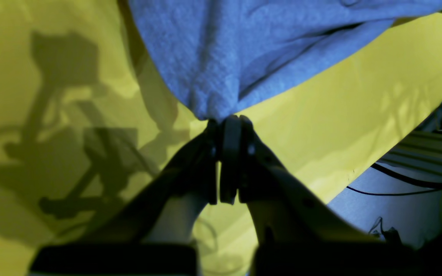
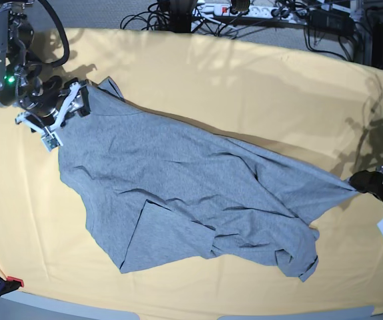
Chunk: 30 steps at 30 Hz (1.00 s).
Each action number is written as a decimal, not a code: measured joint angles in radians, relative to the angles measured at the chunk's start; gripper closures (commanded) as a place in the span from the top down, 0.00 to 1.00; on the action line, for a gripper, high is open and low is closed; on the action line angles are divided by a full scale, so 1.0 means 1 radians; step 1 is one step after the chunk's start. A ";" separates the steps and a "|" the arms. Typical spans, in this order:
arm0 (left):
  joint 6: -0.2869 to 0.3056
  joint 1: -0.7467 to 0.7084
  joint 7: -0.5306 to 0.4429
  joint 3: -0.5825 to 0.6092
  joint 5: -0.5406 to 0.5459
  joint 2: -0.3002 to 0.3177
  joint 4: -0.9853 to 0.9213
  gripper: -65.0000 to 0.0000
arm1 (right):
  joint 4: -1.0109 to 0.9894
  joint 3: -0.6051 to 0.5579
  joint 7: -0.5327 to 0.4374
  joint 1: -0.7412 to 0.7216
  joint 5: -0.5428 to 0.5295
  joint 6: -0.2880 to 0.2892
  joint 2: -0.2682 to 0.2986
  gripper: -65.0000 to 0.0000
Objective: Layout the t-shirt on the table in an organized manner, then fold the t-shirt properly
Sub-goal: 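Pull the shirt taut between both grippers, spreading it wide, then shift the right gripper's grasp along the shirt edge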
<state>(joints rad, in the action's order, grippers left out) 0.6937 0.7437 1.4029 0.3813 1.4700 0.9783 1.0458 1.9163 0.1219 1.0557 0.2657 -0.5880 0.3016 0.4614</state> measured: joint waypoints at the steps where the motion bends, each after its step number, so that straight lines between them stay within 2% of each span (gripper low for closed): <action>1: 0.000 -0.007 0.001 0.000 -0.001 0.000 0.000 0.00 | -0.017 0.000 0.001 -0.002 0.012 -0.010 -0.018 0.60; 6: 0.000 -0.063 0.000 0.000 -0.003 -0.002 -0.001 0.00 | -0.029 0.057 -0.008 -0.008 0.056 -0.052 -0.104 0.60; 12: 0.000 -0.115 0.001 0.000 -0.003 -0.001 -0.001 0.00 | -0.034 0.257 -0.008 -0.006 0.074 -0.086 -0.194 0.60; 14: 0.000 -0.120 0.001 0.000 -0.003 -0.003 -0.001 0.00 | -0.034 0.305 0.000 -0.005 0.045 -0.085 -0.220 0.60; 20: 0.000 -0.117 0.001 0.000 -0.003 0.000 -0.001 0.00 | -0.035 0.325 0.006 -0.003 -0.167 0.071 -0.260 0.59; 22: 0.000 -0.117 0.000 0.000 -0.003 -0.002 -0.001 0.00 | -0.035 0.324 0.007 -0.003 -0.187 0.104 -0.280 0.51; 26: 0.000 -0.117 0.000 0.000 -0.003 -0.002 -0.001 0.00 | -0.035 0.323 0.007 -0.003 -0.176 0.126 -0.284 0.25; 29: 0.000 -0.117 0.000 0.000 -0.003 -0.003 -0.001 0.00 | -0.035 0.323 0.007 -0.002 -0.172 0.177 -0.284 0.00; 30: 0.000 -0.117 0.000 0.000 -0.003 -0.003 -0.001 0.00 | -0.035 0.323 0.007 -0.003 -0.172 0.195 -0.284 0.00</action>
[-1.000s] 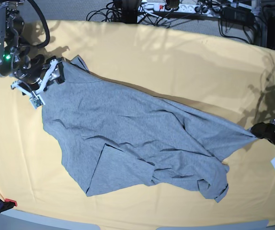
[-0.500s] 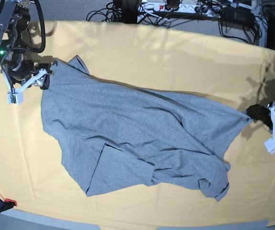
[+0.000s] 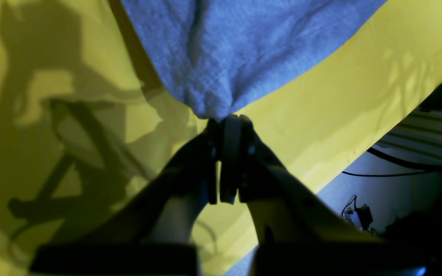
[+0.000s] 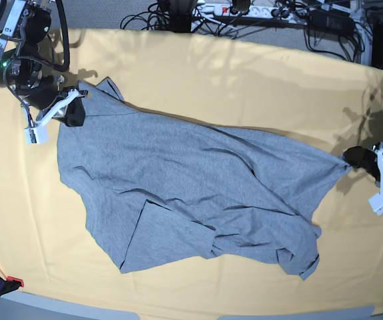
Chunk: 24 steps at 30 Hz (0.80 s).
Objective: Layout the t-shirt on the table in an organized manner, then fold the t-shirt properly
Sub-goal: 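Shift the right gripper's grasp along the shirt edge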
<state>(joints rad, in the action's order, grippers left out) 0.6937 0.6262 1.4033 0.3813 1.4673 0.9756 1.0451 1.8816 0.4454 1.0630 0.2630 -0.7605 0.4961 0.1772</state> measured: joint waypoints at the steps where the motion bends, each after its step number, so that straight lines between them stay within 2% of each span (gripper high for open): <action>1: 0.000 0.000 0.000 0.000 0.000 0.001 0.000 0.00 | 0.000 0.000 0.000 0.000 0.000 0.016 0.000 0.00; 5: 0.000 0.000 0.000 0.000 0.000 0.000 0.000 0.00 | 0.000 0.000 0.000 -0.003 0.001 0.059 0.000 0.00; 7: 0.000 0.000 0.000 0.000 0.000 0.000 0.000 0.00 | 0.000 0.001 0.000 -0.006 0.001 0.059 0.009 0.00; 8: 0.000 0.000 0.000 0.000 0.000 0.000 0.000 0.00 | 0.000 0.001 -0.001 -0.006 0.005 0.059 0.014 0.03; 9: 0.000 0.000 0.000 0.000 0.000 0.001 0.000 0.00 | 0.000 0.002 -0.002 -0.006 0.028 0.060 0.019 0.16; 11: 0.000 0.000 0.000 0.000 -0.001 0.001 0.000 0.00 | 0.000 0.002 -0.001 -0.005 0.093 0.036 0.028 0.50; 12: 0.000 0.000 0.000 0.000 0.000 0.000 0.000 0.00 | 0.000 0.002 -0.001 -0.005 0.128 -0.003 0.030 0.65; 13: 0.000 0.000 0.000 0.000 0.000 0.000 0.000 0.00 | 0.000 0.002 0.000 -0.005 0.163 -0.055 0.030 0.74; 15: 0.000 0.000 0.000 0.000 0.000 0.000 0.000 0.00 | 0.000 0.003 0.000 -0.003 0.184 -0.141 0.030 0.77; 17: 0.000 0.000 0.000 0.000 0.000 0.000 0.000 0.00 | 0.000 0.003 0.000 0.000 0.127 -0.172 0.030 0.77; 19: 0.000 0.000 0.000 0.000 0.000 0.001 0.000 0.00 | 0.000 0.003 0.001 0.003 0.056 -0.185 0.029 0.77; 21: 0.000 0.000 0.000 0.000 0.000 0.000 0.000 0.00 | 0.000 0.003 0.001 0.002 0.033 -0.183 0.019 0.76; 24: 0.000 0.000 0.000 0.000 0.000 0.000 0.000 0.00 | 0.000 0.003 0.003 0.002 -0.013 -0.152 0.011 0.76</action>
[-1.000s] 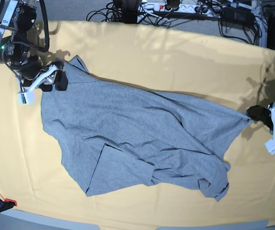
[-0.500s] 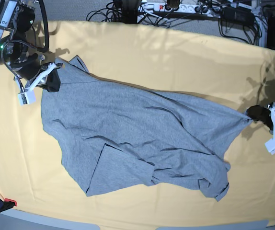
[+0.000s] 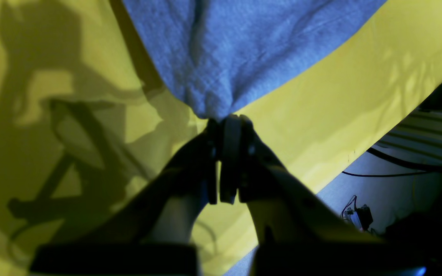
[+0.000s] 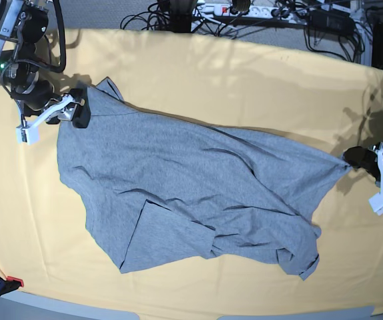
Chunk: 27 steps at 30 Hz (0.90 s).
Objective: Layout the t-shirt on the table in an organized manner, then fold the t-shirt properly
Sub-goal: 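Shift the right gripper's grasp along the shirt edge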
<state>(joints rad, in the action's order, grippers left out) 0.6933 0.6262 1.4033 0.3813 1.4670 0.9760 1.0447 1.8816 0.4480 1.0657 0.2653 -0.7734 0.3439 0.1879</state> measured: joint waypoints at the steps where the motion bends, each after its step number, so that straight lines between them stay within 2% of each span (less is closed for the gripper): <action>1: 0.000 0.000 0.000 0.000 0.000 0.000 0.000 0.00 | 0.000 0.000 0.000 0.000 -0.004 0.000 -0.007 0.76; 6: 0.000 0.000 0.000 0.000 0.000 0.001 0.000 0.00 | -0.040 0.000 -0.008 -0.003 -0.038 0.000 -0.023 0.76; 9: 0.000 0.000 0.000 0.000 0.001 0.000 0.000 0.00 | -0.145 0.002 -0.061 -0.014 -0.085 0.011 -0.021 0.76; 11: 0.000 0.000 0.000 0.000 0.000 0.000 0.000 0.00 | -0.212 0.003 -0.095 -0.031 -0.111 0.046 -0.021 0.75; 14: 0.000 0.000 0.000 0.000 0.000 0.002 0.000 0.00 | -0.254 0.006 -0.057 -0.046 -0.207 0.127 -0.019 0.58; 16: 0.000 0.000 0.000 0.000 0.001 0.001 0.000 0.00 | -0.252 0.006 0.017 -0.050 -0.267 0.195 -0.020 0.40; 18: 0.000 0.000 0.000 0.000 0.000 0.000 0.000 0.00 | -0.242 0.005 0.085 -0.058 -0.282 0.238 -0.022 0.15; 20: 0.000 0.000 0.000 0.000 0.000 0.000 0.000 0.00 | -0.226 0.003 0.135 -0.075 -0.277 0.267 -0.023 0.00; 23: 0.000 0.000 0.000 0.000 0.000 0.002 0.000 0.00 | -0.217 0.001 0.167 -0.113 -0.257 0.309 -0.019 0.00; 27: 0.000 0.002 0.000 0.000 0.000 0.000 0.000 0.00 | -0.217 0.001 0.171 -0.177 -0.199 0.323 0.017 0.00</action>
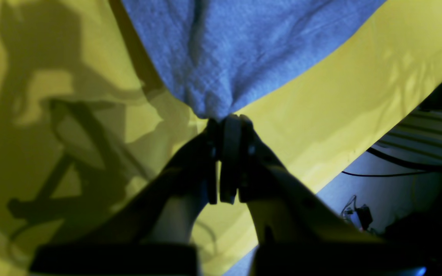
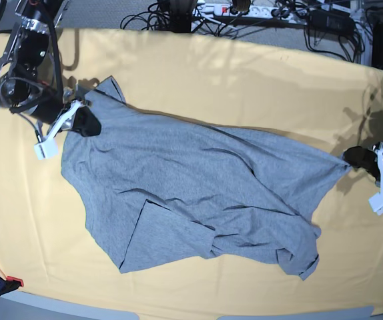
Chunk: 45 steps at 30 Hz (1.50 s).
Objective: Layout the t-shirt on the table in an organized manner, then fold the t-shirt properly
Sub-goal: 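Shift the right gripper's grasp along the shirt edge, then pull the shirt edge away from the left gripper with the right gripper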
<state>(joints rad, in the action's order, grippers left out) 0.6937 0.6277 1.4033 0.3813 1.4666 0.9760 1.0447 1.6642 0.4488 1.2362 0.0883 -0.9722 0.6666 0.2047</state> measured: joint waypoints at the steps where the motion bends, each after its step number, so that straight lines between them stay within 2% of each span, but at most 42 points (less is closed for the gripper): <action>1: 0.000 0.003 0.000 0.000 0.000 0.000 0.000 0.00 | 0.000 0.000 0.000 -0.018 0.014 0.000 0.013 0.00; 5: 0.000 0.038 -0.011 0.000 0.000 0.000 0.000 0.00 | 0.000 -0.001 -0.001 -0.085 0.029 -0.019 0.068 0.00; 11: 0.000 0.076 -0.177 0.000 0.001 -0.004 0.000 0.00 | 0.000 -0.001 -0.001 -0.136 0.029 -0.019 0.127 0.00; 15: 0.000 0.073 -0.192 0.000 -0.002 -0.040 0.000 0.00 | 0.000 -0.001 0.000 -0.132 0.037 0.018 0.124 0.00; 19: 0.000 0.058 -0.202 0.000 -0.107 -0.098 -0.001 0.00 | 0.000 -0.002 -0.059 -0.134 0.132 0.023 0.124 0.00; 20: 0.000 0.050 -0.212 0.000 -0.127 -0.111 -0.001 0.00 | 0.000 -0.002 -0.066 -0.134 0.156 0.022 0.125 0.04; 21: 0.000 0.045 -0.227 0.000 -0.152 -0.122 -0.001 0.00 | 0.000 -0.002 -0.069 -0.135 0.173 0.011 0.125 0.13; 25: 0.000 0.040 -0.237 0.000 -0.218 -0.145 -0.001 0.00 | 0.000 -0.002 -0.077 -0.134 0.233 -0.048 0.128 0.65; 26: 0.000 0.040 -0.237 0.000 -0.218 -0.146 -0.001 0.00 | 0.000 -0.002 -0.076 -0.133 0.235 -0.049 0.134 0.72; 28: 0.000 0.040 -0.237 0.000 -0.218 -0.148 -0.001 0.00 | 0.000 -0.002 -0.076 -0.133 0.234 -0.049 0.150 0.73; 30: 0.000 0.040 -0.237 0.000 -0.218 -0.148 -0.001 0.00 | 0.000 -0.002 -0.058 -0.133 0.192 -0.018 0.175 0.73; 32: 0.000 0.040 -0.237 0.000 -0.218 -0.146 -0.001 0.00 | 0.000 -0.002 0.008 -0.134 0.073 0.022 0.206 0.71; 35: 0.000 0.040 -0.236 0.000 -0.218 -0.143 -0.001 0.00 | 0.013 -0.002 0.167 -0.133 -0.165 0.027 0.241 0.66; 39: 0.000 0.040 -0.236 0.000 -0.218 -0.143 -0.001 0.00 | 0.072 -0.002 0.177 -0.107 -0.506 0.027 0.243 0.60; 45: 0.000 0.040 -0.233 0.000 -0.218 -0.143 -0.003 0.00 | 0.183 -0.002 0.190 0.018 -0.476 0.026 0.238 0.60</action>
<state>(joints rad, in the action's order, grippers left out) 0.6933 0.6674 1.1698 0.3813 1.2488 0.8333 1.0412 1.8469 0.4469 1.4265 0.1066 -1.4483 0.6930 0.4427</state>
